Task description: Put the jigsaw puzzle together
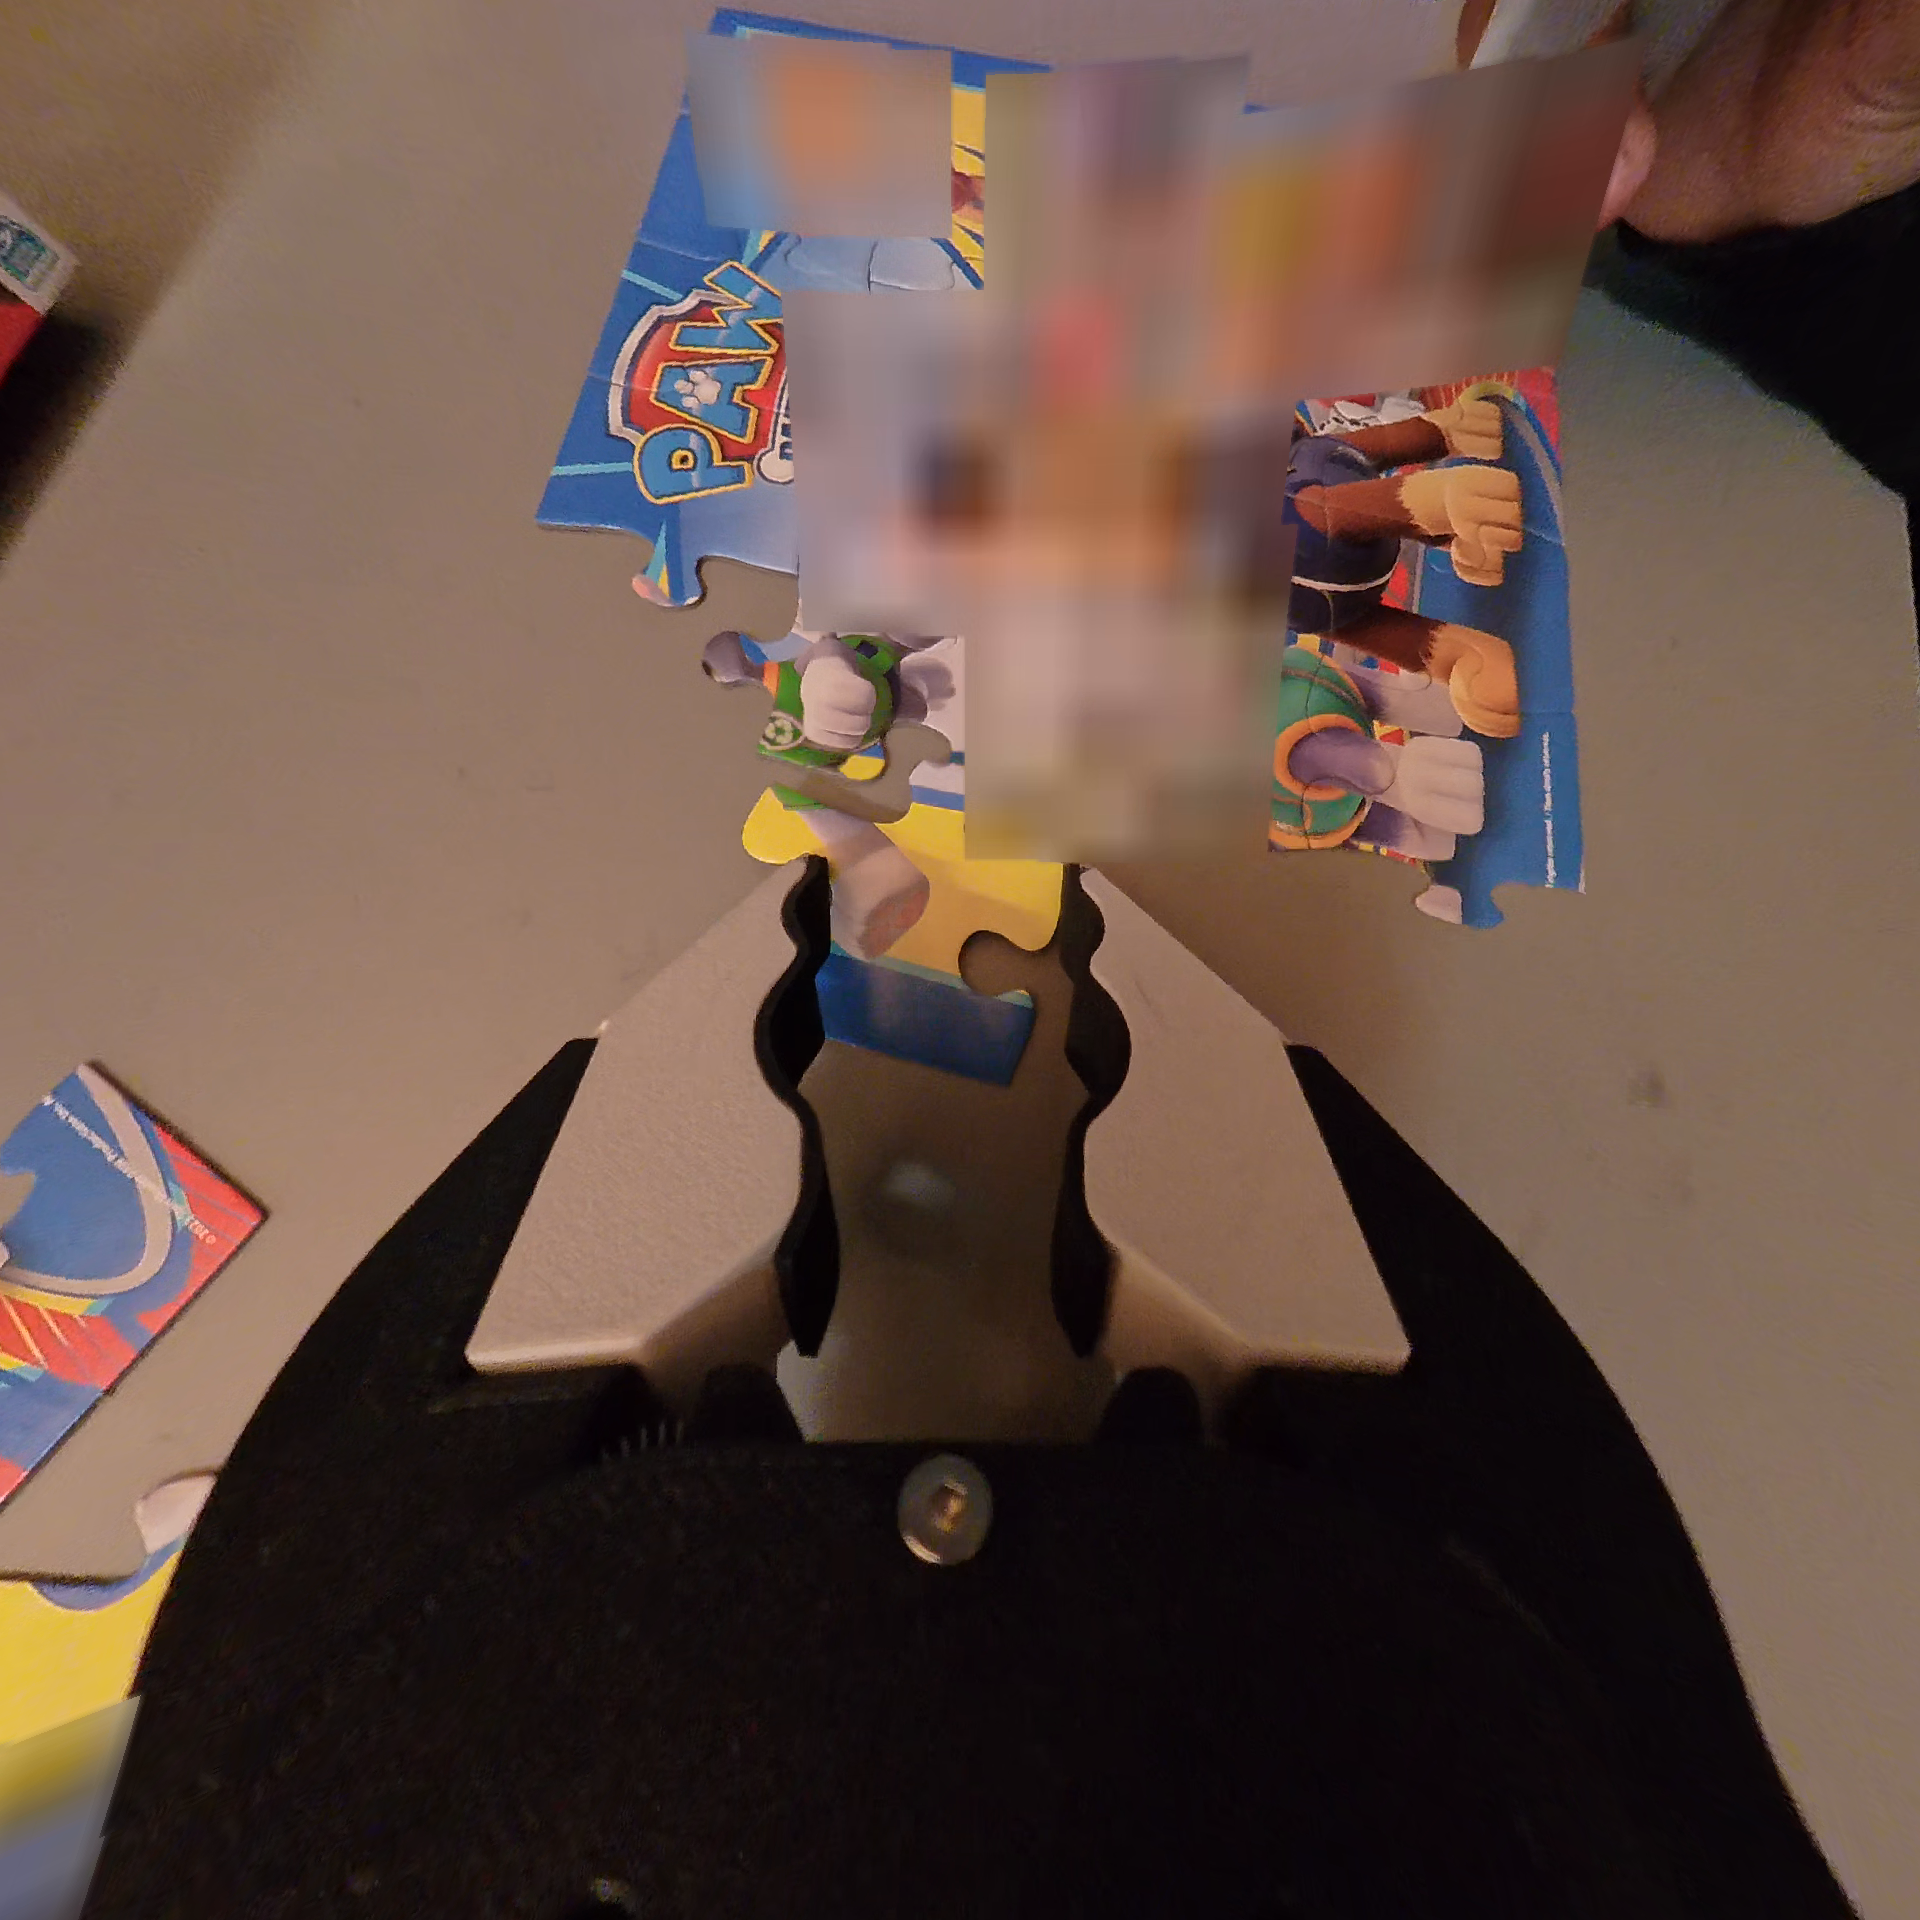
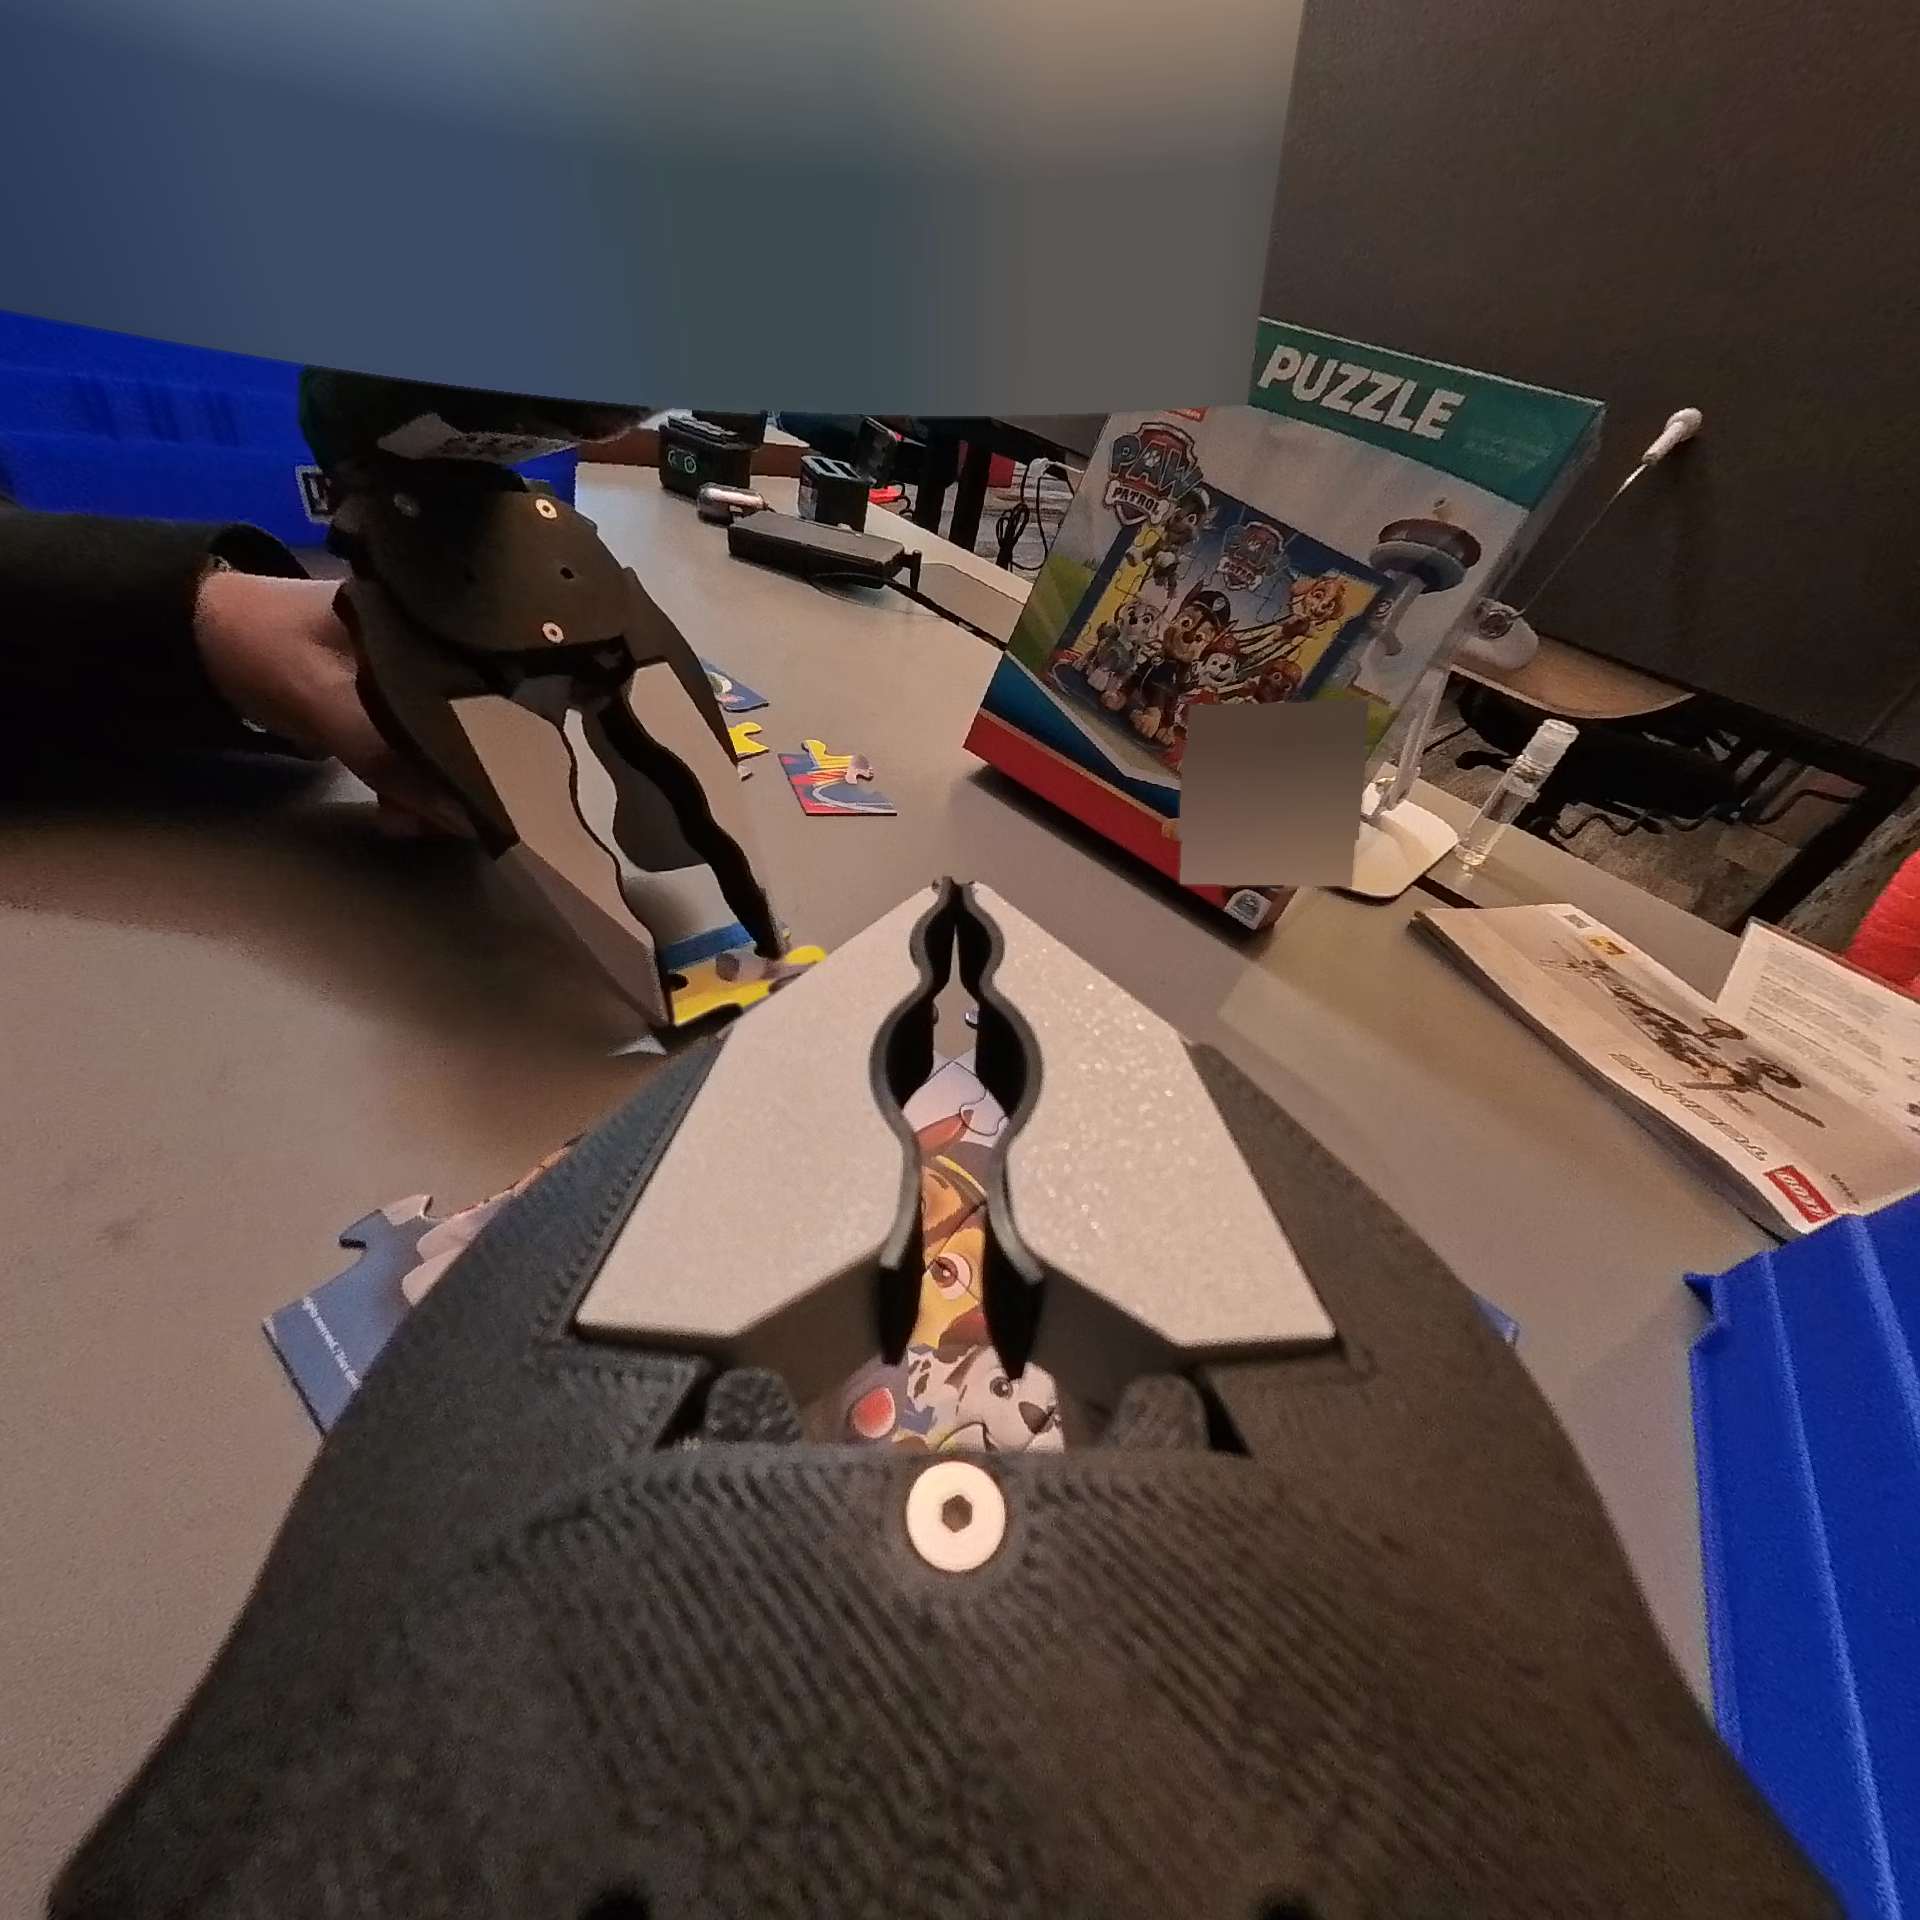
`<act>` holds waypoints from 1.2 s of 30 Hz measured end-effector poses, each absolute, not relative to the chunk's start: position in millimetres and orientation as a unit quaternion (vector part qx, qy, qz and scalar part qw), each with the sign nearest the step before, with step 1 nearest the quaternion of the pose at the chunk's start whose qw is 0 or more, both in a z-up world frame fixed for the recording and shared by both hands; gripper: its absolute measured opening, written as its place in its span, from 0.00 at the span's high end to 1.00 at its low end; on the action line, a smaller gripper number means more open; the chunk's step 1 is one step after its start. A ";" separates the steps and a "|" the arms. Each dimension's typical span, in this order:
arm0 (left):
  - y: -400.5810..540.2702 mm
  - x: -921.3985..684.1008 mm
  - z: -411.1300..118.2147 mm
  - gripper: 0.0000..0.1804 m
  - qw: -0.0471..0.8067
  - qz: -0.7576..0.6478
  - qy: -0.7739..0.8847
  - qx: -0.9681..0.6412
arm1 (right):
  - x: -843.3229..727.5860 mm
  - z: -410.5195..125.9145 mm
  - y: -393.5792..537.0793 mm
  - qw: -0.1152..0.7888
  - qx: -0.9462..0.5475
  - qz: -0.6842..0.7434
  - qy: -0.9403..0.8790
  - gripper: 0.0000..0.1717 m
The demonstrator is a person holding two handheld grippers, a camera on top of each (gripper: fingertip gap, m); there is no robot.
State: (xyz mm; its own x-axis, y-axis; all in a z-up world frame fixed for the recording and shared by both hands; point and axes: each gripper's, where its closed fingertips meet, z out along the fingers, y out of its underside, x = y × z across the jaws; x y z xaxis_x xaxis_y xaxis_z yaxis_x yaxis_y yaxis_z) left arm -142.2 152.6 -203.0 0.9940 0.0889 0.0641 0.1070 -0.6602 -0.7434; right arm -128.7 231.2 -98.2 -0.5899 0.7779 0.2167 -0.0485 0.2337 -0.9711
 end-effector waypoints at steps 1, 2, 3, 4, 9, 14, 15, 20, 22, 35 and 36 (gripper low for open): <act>154.3 -141.8 -204.0 0.77 0.405 -0.007 -0.054 -0.913 | -128.8 -98.1 231.2 0.369 -0.263 0.560 -0.693 1.00; 155.8 -141.5 -205.4 0.77 0.401 0.000 -0.051 -0.915 | -128.7 -98.0 231.1 0.369 -0.263 0.561 -0.693 1.00; 156.9 -141.1 -206.8 0.77 0.397 0.008 -0.048 -0.917 | -128.7 -98.1 231.2 0.369 -0.263 0.560 -0.693 1.00; 157.8 -141.0 -208.1 0.77 0.393 0.014 -0.046 -0.918 | -128.8 -98.1 231.2 0.369 -0.263 0.560 -0.693 1.00; 160.4 -141.5 -208.7 0.77 0.390 0.022 -0.050 -0.919 | -128.7 -98.4 230.7 0.370 -0.262 0.559 -0.695 1.00; 160.1 -143.9 -209.1 0.76 0.389 0.023 -0.061 -0.919 | -128.8 -98.7 230.6 0.370 -0.262 0.558 -0.695 1.00; 160.3 -144.0 -209.1 0.76 0.389 0.022 -0.062 -0.919 | -128.8 -98.8 230.6 0.370 -0.262 0.558 -0.695 1.00; 162.2 -147.3 -209.0 0.76 0.389 0.029 -0.071 -0.918 | -129.1 -99.6 229.9 0.369 -0.261 0.556 -0.697 1.00; 162.8 -147.3 -209.1 0.76 0.388 0.029 -0.071 -0.918 | -129.2 -99.8 229.7 0.369 -0.261 0.556 -0.698 1.00; 165.8 -148.6 -209.3 0.76 0.387 0.034 -0.075 -0.919 | -129.3 -100.0 228.9 0.369 -0.260 0.555 -0.699 1.00; 165.7 -148.4 -209.2 0.76 0.387 0.034 -0.074 -0.919 | -129.3 -100.0 228.9 0.369 -0.260 0.555 -0.699 1.00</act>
